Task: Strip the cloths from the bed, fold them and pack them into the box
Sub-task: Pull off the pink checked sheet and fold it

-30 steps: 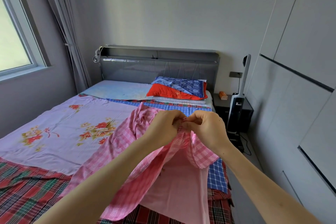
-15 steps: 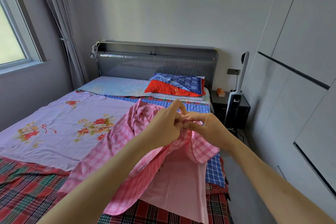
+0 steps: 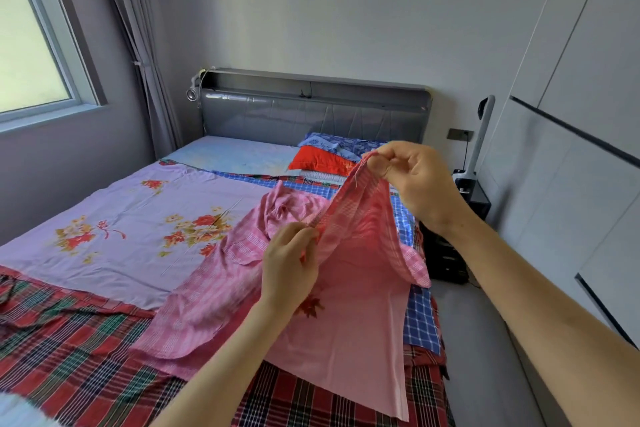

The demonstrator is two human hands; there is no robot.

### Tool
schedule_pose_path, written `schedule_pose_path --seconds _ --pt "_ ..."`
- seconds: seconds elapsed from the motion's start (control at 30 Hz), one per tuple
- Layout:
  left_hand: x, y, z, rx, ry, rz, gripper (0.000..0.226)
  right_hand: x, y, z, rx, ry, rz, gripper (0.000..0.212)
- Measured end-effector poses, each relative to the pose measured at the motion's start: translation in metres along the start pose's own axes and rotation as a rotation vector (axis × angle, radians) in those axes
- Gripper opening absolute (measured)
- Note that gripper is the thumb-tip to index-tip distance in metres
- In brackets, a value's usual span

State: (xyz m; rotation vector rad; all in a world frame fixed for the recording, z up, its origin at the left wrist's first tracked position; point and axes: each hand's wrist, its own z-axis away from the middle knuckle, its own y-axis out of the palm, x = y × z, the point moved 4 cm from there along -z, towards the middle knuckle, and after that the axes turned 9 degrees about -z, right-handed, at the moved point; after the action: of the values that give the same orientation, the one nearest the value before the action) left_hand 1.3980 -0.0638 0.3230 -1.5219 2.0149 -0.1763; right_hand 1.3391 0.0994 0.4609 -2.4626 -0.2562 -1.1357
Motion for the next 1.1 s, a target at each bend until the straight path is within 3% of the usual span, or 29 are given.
schedule_pose_path --seconds 0.1,0.33,0.43,0.53,0.6,0.73,0.87,0.97,1.1 --pt "-0.008 -0.002 0.002 -0.044 0.001 0.009 0.018 0.017 -0.001 -0.013 -0.064 -0.031 -0.054 0.013" --pt "0.021 0.002 -0.003 -0.107 -0.041 -0.343 0.014 0.040 -0.021 -0.030 -0.176 -0.119 -0.061 0.019" --pt "0.019 -0.001 -0.004 -0.144 0.056 -0.412 0.006 0.044 -0.027 -0.030 -0.201 -0.125 -0.091 0.023" --pt "-0.004 0.000 -0.020 -0.134 0.214 -0.481 0.027 0.046 -0.020 -0.028 -0.199 -0.134 -0.046 0.020" --pt "-0.020 -0.003 -0.038 -0.167 0.288 -0.454 0.029 0.047 -0.012 -0.028 -0.188 -0.131 0.013 0.015" --pt "-0.014 -0.021 -0.058 -0.226 0.338 -0.379 0.009 0.046 -0.011 -0.027 -0.187 -0.118 0.072 0.018" --pt "0.010 -0.023 -0.035 -0.182 0.304 -0.350 0.026 0.045 -0.017 -0.021 -0.199 -0.110 0.078 0.020" --pt "0.011 -0.021 -0.022 -0.102 0.254 -0.255 0.026 0.042 -0.019 -0.014 -0.191 -0.098 0.096 0.019" --pt "0.006 -0.028 -0.022 0.142 0.038 0.125 0.025 0.030 -0.041 0.004 -0.286 0.016 -0.017 0.027"
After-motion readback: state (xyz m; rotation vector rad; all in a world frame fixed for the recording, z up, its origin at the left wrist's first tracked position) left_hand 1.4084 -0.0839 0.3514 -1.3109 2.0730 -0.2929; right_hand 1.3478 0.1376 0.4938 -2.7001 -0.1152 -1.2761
